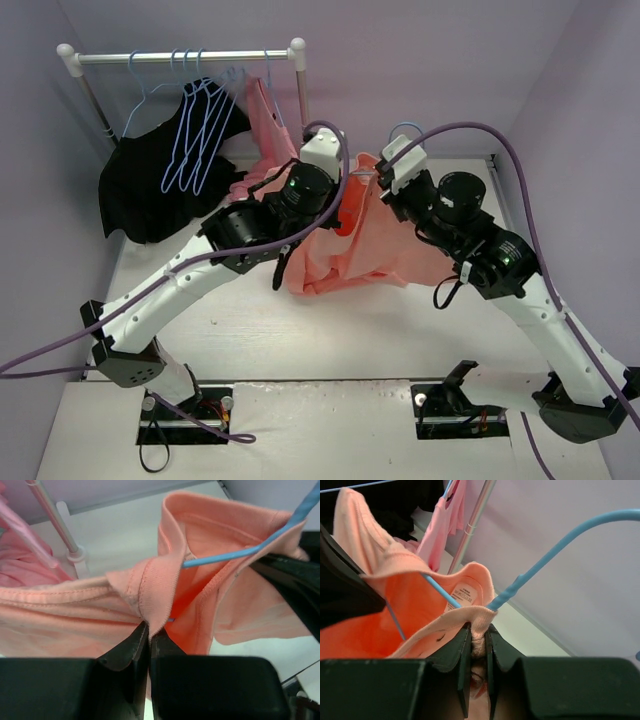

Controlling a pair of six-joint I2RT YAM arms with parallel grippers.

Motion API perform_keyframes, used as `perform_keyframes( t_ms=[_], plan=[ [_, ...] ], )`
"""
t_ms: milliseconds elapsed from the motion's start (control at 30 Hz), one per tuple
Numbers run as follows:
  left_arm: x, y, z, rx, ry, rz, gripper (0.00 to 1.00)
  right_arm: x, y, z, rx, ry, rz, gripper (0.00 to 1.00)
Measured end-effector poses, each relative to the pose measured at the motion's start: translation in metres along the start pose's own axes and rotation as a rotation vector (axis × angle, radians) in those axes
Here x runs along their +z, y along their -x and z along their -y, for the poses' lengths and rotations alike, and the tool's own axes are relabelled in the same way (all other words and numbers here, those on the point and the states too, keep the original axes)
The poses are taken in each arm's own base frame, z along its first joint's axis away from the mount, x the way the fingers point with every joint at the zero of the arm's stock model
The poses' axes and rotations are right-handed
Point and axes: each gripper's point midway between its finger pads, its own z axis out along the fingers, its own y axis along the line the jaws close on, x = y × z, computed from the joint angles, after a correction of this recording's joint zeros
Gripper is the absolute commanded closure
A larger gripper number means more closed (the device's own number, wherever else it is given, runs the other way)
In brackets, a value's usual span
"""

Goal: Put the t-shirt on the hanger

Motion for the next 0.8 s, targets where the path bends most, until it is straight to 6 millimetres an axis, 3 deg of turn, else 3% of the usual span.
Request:
perform_keyframes(
  t_ms=[233, 500, 600, 733, 800],
  plan=[
    [0.006, -0.02, 0.028, 0.068, -0.071, -0.045, 1.0, -0.007, 0.005, 0.001, -0.006, 0.009, 0.022, 1.0],
    [0.006, -0.013, 0.028, 0.13, -0.07, -0.014, 1.0, -0.005, -0.001, -0.009, -0.008, 0.041, 0.042, 1.0],
    [0.005, -0.01, 0.027, 0.162, -0.073, -0.005, 0.93, -0.008, -0.006, -0.012, -0.006, 0.047, 0.056, 1.0],
    [0.004, -0.012, 0.026, 0.196, -0.083, -0.004, 0.92, -0.014, -0.005, -0.012, -0.002, 0.045, 0.084, 1.0],
    [0.004, -0.015, 0.025, 0.214, -0.092, -0.012, 0.81, -0.017, -0.002, -0.011, 0.0, 0.043, 0.097, 1.0]
  ],
)
